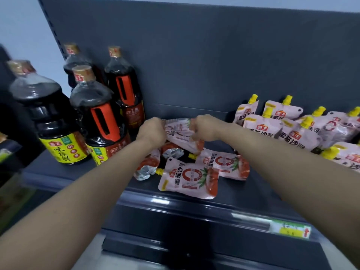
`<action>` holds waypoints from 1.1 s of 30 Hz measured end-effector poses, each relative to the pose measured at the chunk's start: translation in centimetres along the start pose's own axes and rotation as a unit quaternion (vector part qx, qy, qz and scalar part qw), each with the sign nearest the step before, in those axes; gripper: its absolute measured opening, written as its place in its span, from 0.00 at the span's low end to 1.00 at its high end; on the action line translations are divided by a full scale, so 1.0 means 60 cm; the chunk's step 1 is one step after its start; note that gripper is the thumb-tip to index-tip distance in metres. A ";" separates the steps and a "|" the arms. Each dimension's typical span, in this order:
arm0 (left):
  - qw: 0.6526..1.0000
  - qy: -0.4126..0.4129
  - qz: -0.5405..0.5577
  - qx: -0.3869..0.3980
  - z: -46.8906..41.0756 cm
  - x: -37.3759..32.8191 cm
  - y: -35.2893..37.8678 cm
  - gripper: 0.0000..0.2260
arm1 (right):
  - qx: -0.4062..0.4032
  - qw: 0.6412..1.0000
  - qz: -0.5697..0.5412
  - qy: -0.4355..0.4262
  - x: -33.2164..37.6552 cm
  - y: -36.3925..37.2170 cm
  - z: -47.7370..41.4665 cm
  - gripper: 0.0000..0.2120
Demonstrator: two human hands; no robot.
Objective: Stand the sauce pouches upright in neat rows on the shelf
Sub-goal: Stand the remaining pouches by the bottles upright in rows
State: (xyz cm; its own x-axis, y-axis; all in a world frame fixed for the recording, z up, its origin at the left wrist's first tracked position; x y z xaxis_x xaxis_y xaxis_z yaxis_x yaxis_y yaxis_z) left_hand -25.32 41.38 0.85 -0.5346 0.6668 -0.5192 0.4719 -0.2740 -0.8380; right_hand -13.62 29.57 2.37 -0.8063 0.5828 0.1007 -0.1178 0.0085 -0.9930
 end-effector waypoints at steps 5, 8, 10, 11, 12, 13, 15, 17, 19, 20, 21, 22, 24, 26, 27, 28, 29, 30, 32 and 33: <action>0.999 -0.002 -0.015 0.049 0.012 0.033 -0.001 0.09 | 0.018 0.999 0.003 -0.037 0.052 0.028 -0.024 0.13; 0.997 0.008 -0.006 0.074 0.020 0.046 -0.003 0.09 | -0.010 0.998 0.042 -0.051 0.076 0.047 -0.036 0.08; 0.995 0.023 -0.010 0.097 0.025 0.051 -0.002 0.09 | -0.046 0.995 0.068 -0.055 0.084 0.051 -0.043 0.06; 0.993 0.033 -0.018 0.113 0.028 0.052 -0.001 0.10 | -0.058 0.994 0.072 -0.056 0.086 0.051 -0.046 0.08; 0.990 0.043 -0.025 0.131 0.029 0.055 0.004 0.10 | -0.065 0.994 0.072 -0.055 0.088 0.050 -0.046 0.09; 0.987 0.053 -0.032 0.151 0.030 0.057 0.008 0.11 | -0.072 0.993 0.074 -0.056 0.090 0.049 -0.047 0.08; 0.978 0.072 -0.055 0.188 0.032 0.060 0.017 0.13 | -0.093 0.991 0.080 -0.052 0.090 0.047 -0.045 0.06; 0.965 0.101 -0.112 0.215 0.030 0.063 0.028 0.17 | -0.101 0.991 0.082 -0.044 0.083 0.043 -0.042 0.06; 0.952 0.110 -0.175 0.227 0.028 0.062 0.036 0.18 | -0.106 0.992 0.057 -0.025 0.066 0.030 -0.041 0.08; 0.950 0.103 -0.191 0.223 0.028 0.059 0.039 0.17 | -0.112 0.993 0.036 -0.013 0.053 0.022 -0.041 0.11; 0.954 0.097 -0.189 0.210 0.028 0.053 0.040 0.14 | -0.120 0.993 0.016 0.000 0.039 0.012 -0.042 0.14; 0.962 0.094 -0.172 0.190 0.027 0.046 0.042 0.12 | -0.127 0.992 -0.007 0.015 0.024 0.003 -0.042 0.15; 0.977 0.110 -0.119 0.138 0.027 0.027 0.049 0.07 | -0.143 0.987 -0.054 0.045 -0.003 -0.014 -0.040 0.14; 0.983 0.124 -0.067 0.119 0.025 0.003 0.057 0.04 | -0.172 0.979 -0.084 0.065 -0.022 -0.031 -0.034 0.08; 0.983 0.125 -0.046 0.129 0.025 -0.008 0.062 0.04 | -0.189 0.975 -0.091 0.070 -0.028 -0.038 -0.031 0.06; 0.981 0.123 -0.033 0.145 0.024 -0.019 0.070 0.05 | -0.205 0.972 -0.093 0.073 -0.033 -0.045 -0.026 0.06; 0.978 0.123 -0.034 0.165 0.024 -0.028 0.078 0.06 | -0.217 0.969 -0.093 0.076 -0.037 -0.051 -0.022 0.07; 0.974 0.125 -0.044 0.182 0.023 -0.035 0.089 0.07 | -0.227 0.966 -0.091 0.080 -0.042 -0.055 -0.018 0.10; 0.965 0.128 -0.089 0.213 0.019 -0.048 0.113 0.14 | -0.246 0.961 -0.088 0.093 -0.056 -0.063 -0.012 0.14; 0.957 0.131 -0.122 0.229 0.019 -0.055 0.122 0.16 | -0.252 0.958 -0.087 0.100 -0.064 -0.065 -0.010 0.14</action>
State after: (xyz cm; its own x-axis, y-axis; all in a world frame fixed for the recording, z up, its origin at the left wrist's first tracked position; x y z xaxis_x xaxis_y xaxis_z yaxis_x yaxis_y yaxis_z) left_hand -20.90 36.37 -3.79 -0.3665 0.8843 -0.2892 -0.0334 -0.3231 -0.9458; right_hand -9.73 27.77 5.84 -0.6661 0.6815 0.3031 0.0967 0.4818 -0.8709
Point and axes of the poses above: each hand's wrist, its own z-axis away from the middle knuckle, its own y-axis out of the palm, x = y × z, the point moved 2 cm from there along -z, towards the middle knuckle, and after that the axes turned 9 degrees about -x, right-handed, at the moved point
